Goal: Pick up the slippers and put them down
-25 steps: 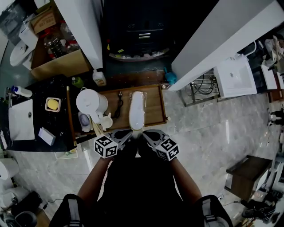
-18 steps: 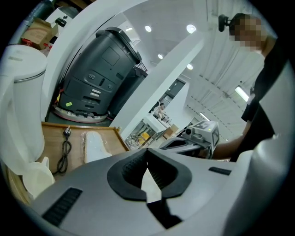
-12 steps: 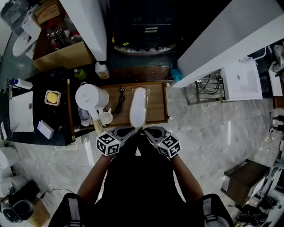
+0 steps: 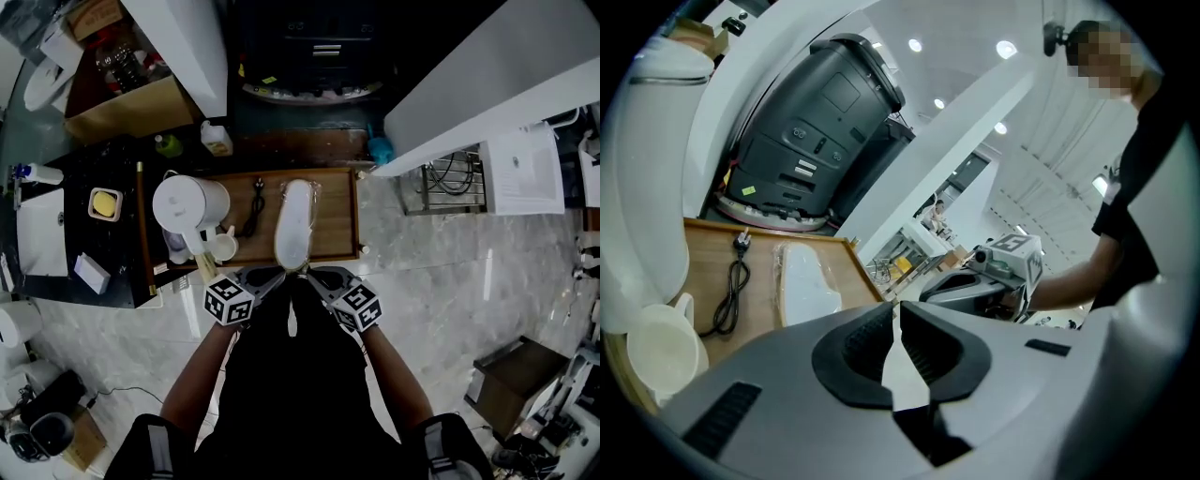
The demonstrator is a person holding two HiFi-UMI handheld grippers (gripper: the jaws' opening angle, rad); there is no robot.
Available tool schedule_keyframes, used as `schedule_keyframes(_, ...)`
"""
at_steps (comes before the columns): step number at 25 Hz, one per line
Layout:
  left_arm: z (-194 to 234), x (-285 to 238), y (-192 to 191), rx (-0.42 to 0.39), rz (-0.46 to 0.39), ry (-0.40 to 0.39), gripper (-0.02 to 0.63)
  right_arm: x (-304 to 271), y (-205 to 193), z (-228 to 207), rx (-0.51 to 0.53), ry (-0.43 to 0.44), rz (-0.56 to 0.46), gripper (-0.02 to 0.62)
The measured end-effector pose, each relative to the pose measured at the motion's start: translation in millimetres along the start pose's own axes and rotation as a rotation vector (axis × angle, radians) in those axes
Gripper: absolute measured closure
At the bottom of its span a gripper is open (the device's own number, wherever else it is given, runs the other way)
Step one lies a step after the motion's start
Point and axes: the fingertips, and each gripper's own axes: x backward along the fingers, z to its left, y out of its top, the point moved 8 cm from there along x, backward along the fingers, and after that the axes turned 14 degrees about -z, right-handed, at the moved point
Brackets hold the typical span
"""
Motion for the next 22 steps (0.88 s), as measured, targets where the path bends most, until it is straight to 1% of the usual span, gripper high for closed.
schedule_keyframes(5,20,-4,-13,0.023,0.029,0.025,0.590,-11,-14,-14,-0.010,0.000,0.038,0.584)
schedule_keyframes(8,30,-5,-20,0.033,0.025,0.056,0.589,-17,-26,-22,-0.018,0.000,0.063,0.584)
schedule_keyframes(12,45,-9,-28,0.046,0.026,0.085,0.589,-27,-36,-30,-0.036,0.002,0.074,0.578)
schedule_keyframes(15,54,-12,-34,0.061,0.036,0.093,0.581,-34,-41,-36,-0.042,0.006,0.087,0.548)
schedule_keyframes(17,59,-13,-38,0.070,0.042,0.099,0.575,-38,-44,-40,-0.050,0.002,0.091,0.544)
schedule_keyframes(22,77,-19,-50,0.066,0.071,0.122,0.533,-50,-58,-54,-0.051,-0.004,0.107,0.513)
